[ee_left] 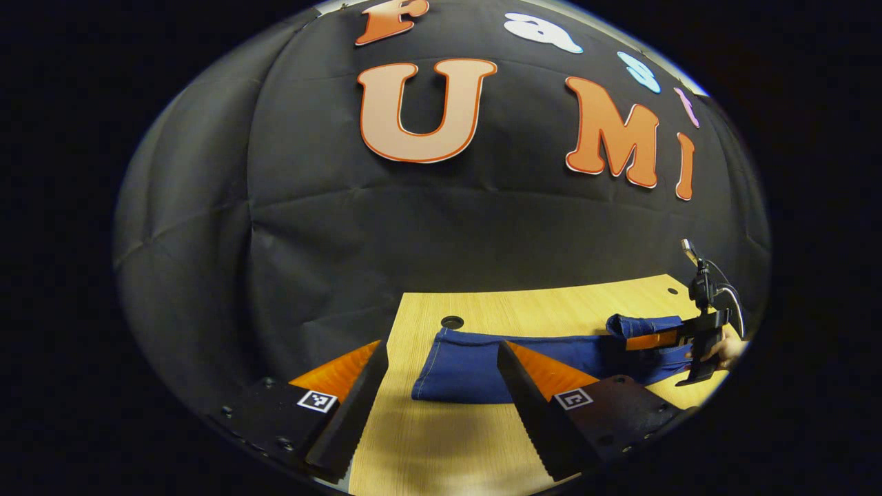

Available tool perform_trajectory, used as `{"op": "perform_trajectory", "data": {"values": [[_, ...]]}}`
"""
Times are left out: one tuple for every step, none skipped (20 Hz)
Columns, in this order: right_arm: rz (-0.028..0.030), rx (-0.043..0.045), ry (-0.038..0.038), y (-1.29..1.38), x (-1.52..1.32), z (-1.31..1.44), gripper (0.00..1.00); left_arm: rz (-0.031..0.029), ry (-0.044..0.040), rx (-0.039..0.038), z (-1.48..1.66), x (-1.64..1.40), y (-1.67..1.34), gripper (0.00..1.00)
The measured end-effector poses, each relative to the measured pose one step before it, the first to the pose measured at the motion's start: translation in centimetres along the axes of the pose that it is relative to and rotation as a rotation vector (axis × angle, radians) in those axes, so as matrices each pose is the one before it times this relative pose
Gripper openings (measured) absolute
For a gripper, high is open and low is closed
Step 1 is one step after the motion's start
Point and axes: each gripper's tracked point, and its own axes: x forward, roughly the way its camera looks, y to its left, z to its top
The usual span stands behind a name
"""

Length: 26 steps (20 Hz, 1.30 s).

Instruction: Grasp the waist and the cuffs of the jeans and fold them to make the two legs overlap; first hold the waist and fold one-third of the jeans toward the cuffs, then hold the cuffs and fold the remaining one-third in the same direction to finish folding.

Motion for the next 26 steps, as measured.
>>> {"op": "perform_trajectory", "data": {"values": [[-0.00676,-0.007,-0.00515,-0.199,-0.132,0.206,0.6,0.00662,-0.00073,-0.00272,0.031,0.193,0.062,0.98],[-0.00671,-0.01069,-0.00285,-0.217,-0.821,0.231,0.78,0.00726,0.00186,-0.00304,-0.174,0.294,0.133,0.98],[-0.00233,-0.01689,-0.0141,-0.272,-0.082,0.721,0.97,0.00801,0.00433,-0.009,-0.19,0.288,0.324,0.98],[0.002,-0.02048,-0.01652,-0.15,-0.621,0.832,0.97,0.00413,0.00925,-0.01329,-0.371,0.372,0.293,0.98],[0.00221,-0.0199,-0.01773,-0.19,-0.753,0.86,0.97,-0.00265,0.01206,-0.02216,-0.466,0.604,0.437,0.98],[0.00077,-0.01336,-0.01477,-0.393,-0.8,0.912,0.97,-0.0074,0.02154,-0.0304,-0.737,0.674,0.357,0.98],[-0.00467,-0.01237,-0.01024,-0.561,-0.949,0.768,0.97,-0.01991,0.02845,-0.04196,-0.914,0.979,0.067,0.98],[-0.00453,-0.01151,-0.01225,-0.483,-0.835,0.764,0.97,-0.02269,0.03601,-0.05199,-1.119,1.151,0.141,0.98],[-0.00446,-0.01013,-0.01115,-0.535,-0.912,0.721,0.97,-0.02229,0.03855,-0.06534,-1.21,1.357,0.182,0.99],[-0.00352,-0.01069,-0.00925,-0.597,-0.809,0.678,0.98,-0.01427,0.04226,-0.07313,-1.38,1.468,0.504,0.97],[-0.00273,-0.00932,-0.01206,-0.56,-0.66,0.63,0.97,-0.00876,0.05074,-0.08495,-1.237,1.301,0.846,0.97],[-0.00418,-0.00983,-0.00906,-0.536,-0.694,0.544,0.97,-0.00155,0.0381,-0.08965,-1.108,1.115,0.808,0.97],[-0.00271,-0.00632,-0.0076,-0.598,-0.661,0.404,0.97,0.0108,0.02537,-0.08976,-0.558,0.666,1.127,0.97],[-0.00132,0.00019,-0.0026,-0.545,-0.501,0.186,0.97,0.00157,0.01872,-0.08414,-0.497,0.688,0.865,0.97],[0.00073,0.00482,0.00242,-0.392,-0.347,0.1,0.97,0.0134,0.01299,-0.07792,0.041,0.69,0.872,0.97],[-0.00143,0.00758,0.00358,-0.541,-0.335,-0.177,0.98,-0.00003,0.01272,-0.06539,-0.061,0.573,0.445,0.97],[-0.00318,0.00424,0.00489,-0.89,-0.34,-0.254,0.98,0.00673,0.01439,-0.05372,-0.029,0.575,0.739,0.97],[-0.00914,-0.00207,0.00659,-0.676,0.025,-0.172,0.98,0.00971,0.00763,-0.0341,0.273,0.089,0.964,0.97],[-0.01238,-0.00226,0.00802,-0.553,0.05,-0.337,0.97,0.01699,0.00723,-0.02456,0.222,0.361,1.087,0.97],[-0.00574,-0.00208,0.01279,-0.442,0.019,-0.399,0.97,0.00265,0.01547,-0.01617,-0.085,0.394,0.318,0.97],[-0.00165,0.00333,0.00826,-0.438,0.092,-0.276,0.98,-0.0059,0.00969,-0.01326,-0.024,-0.019,0.074,0.94],[-0.00168,0.00706,0.00208,-0.274,-0.113,-0.076,0.98,-0.0218,-0.01568,-0.00441,0.323,0.185,-0.307,0.97],[-0.00437,0.00418,0.00589,-0.372,-0.022,-0.251,0.98,-0.00788,-0.00564,-0.00372,0.279,0.241,-0.374,0.95],[-0.00279,0.00549,0.00498,-0.222,0.058,-0.14,0.98,-0.00769,-0.00056,0.00697,-0.008,0.373,-0.809,0.97],[0.00102,0.01014,0.00193,-0.199,-0.114,0.004,0.98,-0.01491,-0.00137,0.00861,0.004,0.477,-0.709,0.98],[0.00199,0.01269,-0.00029,-0.082,-0.024,0.064,0.98,-0.01776,-0.00164,0.0021,-0.475,1.061,-0.854,0.97]]}}
